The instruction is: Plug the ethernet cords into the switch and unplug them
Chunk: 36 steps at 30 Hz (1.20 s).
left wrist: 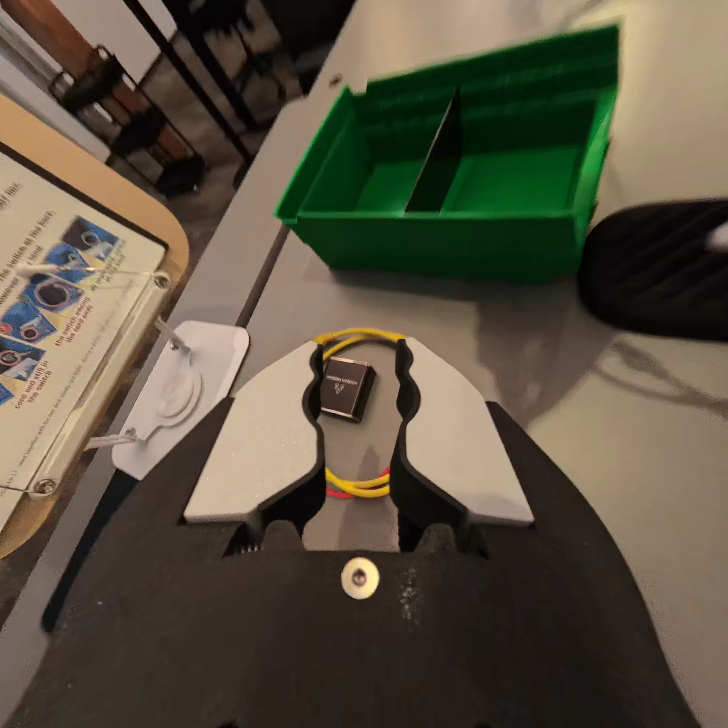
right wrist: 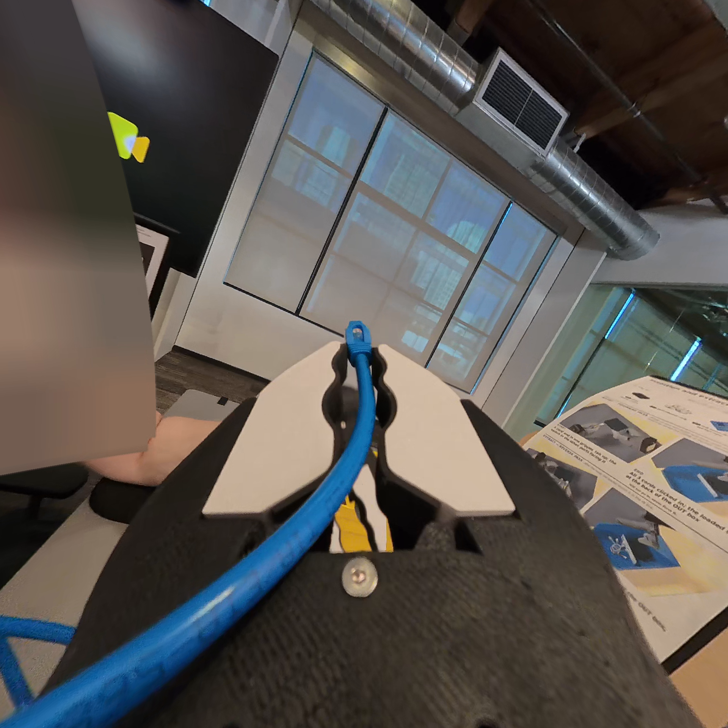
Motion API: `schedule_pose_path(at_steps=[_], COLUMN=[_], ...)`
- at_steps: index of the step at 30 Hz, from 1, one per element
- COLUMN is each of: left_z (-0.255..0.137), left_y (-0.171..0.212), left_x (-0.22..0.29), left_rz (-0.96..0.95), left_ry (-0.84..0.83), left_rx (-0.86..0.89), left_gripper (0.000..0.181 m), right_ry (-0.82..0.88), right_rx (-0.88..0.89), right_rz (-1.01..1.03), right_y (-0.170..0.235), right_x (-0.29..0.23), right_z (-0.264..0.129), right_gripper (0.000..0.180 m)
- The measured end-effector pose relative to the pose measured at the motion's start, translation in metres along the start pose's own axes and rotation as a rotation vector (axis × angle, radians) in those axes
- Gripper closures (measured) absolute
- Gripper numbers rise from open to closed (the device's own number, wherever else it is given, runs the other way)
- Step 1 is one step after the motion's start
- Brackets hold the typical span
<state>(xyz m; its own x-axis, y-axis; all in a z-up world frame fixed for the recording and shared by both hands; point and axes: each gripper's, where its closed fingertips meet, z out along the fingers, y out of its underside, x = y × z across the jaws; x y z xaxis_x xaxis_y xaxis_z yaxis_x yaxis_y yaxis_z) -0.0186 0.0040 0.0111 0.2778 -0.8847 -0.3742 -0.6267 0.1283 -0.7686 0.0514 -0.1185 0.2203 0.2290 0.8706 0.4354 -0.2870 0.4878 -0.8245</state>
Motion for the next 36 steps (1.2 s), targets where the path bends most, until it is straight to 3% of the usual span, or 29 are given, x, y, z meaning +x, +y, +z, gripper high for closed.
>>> schedule_pose_path(at_steps=[3,10,14,17,24,36], left_z=[0.029,0.075,0.101,0.118,0.134,0.139], left_y=[0.022,0.065,0.082,0.096,0.131,0.131], left_x=[0.015,0.000,-0.004,-0.014,-0.017,-0.015], left_rz=[0.034,0.148,0.094,0.076,0.132,0.132], left_ry=[0.035,0.082,0.263,0.309,0.360,0.434], left_rx=[-0.095,-0.395,-0.439,-0.452,-0.589,-0.641], left_gripper=[0.159,0.138,0.132,0.129,0.122,0.122], right_ry=[-0.013,-0.039,-0.031,-0.027,-0.014,-0.009], right_rx=[0.017,0.098,0.092,0.105,0.127,0.127], right_rz=[-0.025,-0.069,-0.072,-0.078,-0.075,-0.073], right_y=[-0.011,-0.038,-0.036,-0.038,-0.040,-0.037], right_x=[-0.006,-0.012,-0.006,-0.005,0.000,0.004], right_z=[-0.009,-0.041,-0.053,-0.060,-0.072,-0.075], right_gripper=[0.167,0.167,0.167,0.167,0.167,0.167])
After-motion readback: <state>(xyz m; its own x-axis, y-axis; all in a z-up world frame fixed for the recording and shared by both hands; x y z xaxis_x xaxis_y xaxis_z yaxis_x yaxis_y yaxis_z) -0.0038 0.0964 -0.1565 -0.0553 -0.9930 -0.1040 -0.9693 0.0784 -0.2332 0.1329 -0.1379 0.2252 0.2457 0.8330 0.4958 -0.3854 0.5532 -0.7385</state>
